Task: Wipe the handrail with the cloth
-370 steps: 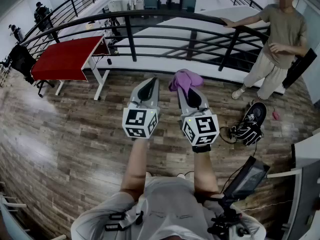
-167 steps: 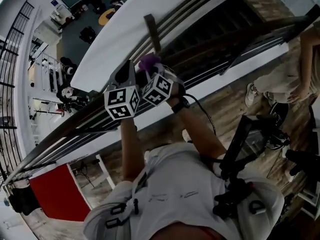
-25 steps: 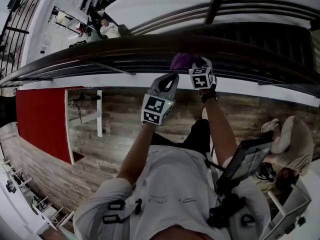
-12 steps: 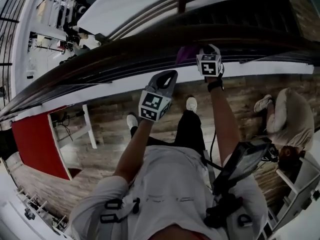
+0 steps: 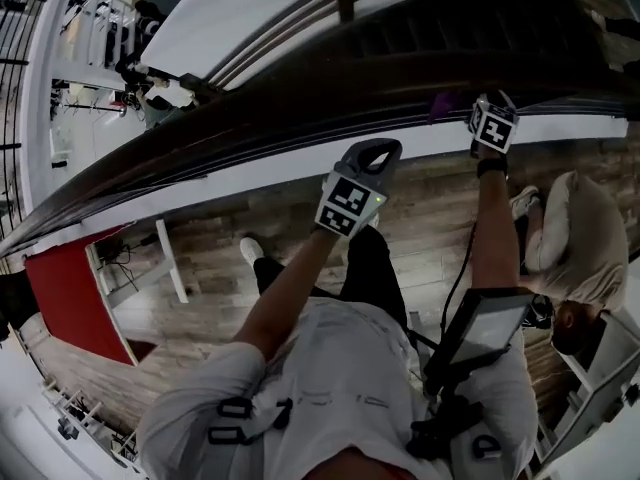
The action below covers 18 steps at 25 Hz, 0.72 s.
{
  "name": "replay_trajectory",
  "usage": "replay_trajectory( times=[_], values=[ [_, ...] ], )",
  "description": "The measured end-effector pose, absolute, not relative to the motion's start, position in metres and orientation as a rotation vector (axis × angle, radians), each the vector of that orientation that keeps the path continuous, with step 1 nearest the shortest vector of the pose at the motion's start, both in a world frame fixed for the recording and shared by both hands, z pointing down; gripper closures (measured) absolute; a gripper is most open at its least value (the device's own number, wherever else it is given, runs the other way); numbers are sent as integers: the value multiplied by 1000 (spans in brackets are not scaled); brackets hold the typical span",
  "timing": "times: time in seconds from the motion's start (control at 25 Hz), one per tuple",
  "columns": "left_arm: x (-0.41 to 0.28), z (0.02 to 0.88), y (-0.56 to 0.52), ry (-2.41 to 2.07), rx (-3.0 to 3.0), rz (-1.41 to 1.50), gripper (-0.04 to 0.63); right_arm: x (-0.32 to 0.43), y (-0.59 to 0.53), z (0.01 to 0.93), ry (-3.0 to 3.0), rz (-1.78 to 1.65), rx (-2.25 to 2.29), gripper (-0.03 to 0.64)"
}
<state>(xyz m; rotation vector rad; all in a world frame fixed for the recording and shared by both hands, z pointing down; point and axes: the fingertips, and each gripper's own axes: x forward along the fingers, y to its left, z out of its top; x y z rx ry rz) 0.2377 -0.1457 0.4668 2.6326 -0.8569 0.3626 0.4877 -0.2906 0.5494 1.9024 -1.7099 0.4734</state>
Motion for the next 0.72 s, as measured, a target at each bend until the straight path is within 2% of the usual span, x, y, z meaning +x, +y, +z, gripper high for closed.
replay_trajectory(
  times=[0.16,0.4,0.56,0.72],
  values=[
    [287,470,-142,-766,2670,369,597,585,-295,546,-1566,516,1981,568],
    [319,462,-133,-698,2699,344,597,654,-299,545,-1448,652,2097,568],
    [295,464,-129,-752,2668,343,597,635,-292,557,-1376,733,2078,568],
    [224,460,-129,-896,2599,353,597,557,-280,558,-1507,680,2016,566]
  ],
)
